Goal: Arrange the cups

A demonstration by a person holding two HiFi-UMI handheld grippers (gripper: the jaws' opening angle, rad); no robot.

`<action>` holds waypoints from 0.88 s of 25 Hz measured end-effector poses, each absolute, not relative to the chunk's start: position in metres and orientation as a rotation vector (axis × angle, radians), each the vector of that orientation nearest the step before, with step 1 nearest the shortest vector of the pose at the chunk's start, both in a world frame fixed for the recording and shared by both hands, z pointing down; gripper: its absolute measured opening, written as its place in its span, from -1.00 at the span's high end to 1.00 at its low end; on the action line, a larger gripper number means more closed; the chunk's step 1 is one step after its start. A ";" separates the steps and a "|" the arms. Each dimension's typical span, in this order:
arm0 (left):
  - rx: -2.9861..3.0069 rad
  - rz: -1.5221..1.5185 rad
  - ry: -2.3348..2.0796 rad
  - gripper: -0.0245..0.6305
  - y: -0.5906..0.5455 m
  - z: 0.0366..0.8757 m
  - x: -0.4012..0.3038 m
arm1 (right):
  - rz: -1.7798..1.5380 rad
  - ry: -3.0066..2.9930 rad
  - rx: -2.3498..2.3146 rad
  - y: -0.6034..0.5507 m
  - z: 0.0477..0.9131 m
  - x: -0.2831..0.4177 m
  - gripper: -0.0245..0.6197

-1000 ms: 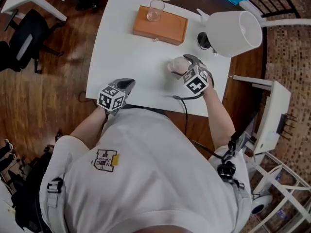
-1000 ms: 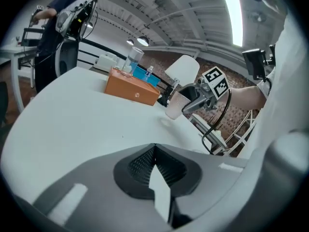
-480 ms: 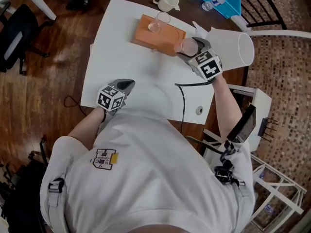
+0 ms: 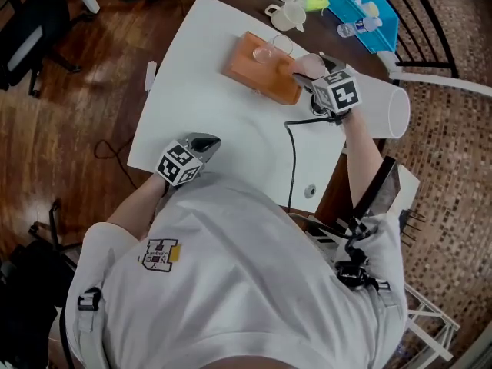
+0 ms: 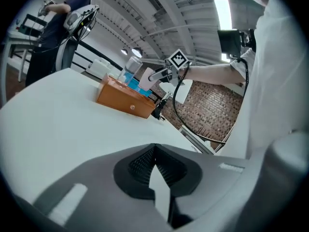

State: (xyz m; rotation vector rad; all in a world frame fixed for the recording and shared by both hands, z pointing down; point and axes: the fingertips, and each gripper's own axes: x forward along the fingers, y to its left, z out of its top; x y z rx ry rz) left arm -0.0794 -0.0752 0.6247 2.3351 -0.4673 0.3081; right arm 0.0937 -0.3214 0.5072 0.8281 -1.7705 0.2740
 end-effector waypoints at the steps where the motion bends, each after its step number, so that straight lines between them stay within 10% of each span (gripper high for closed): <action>1: 2.336 0.305 -0.468 0.93 -0.075 0.625 -0.080 | 0.285 -1.767 0.821 -0.323 0.513 0.094 -0.29; 22: 2.336 0.305 -0.484 0.93 -0.074 0.625 -0.082 | 0.326 -1.810 0.803 -0.328 0.551 0.090 -0.30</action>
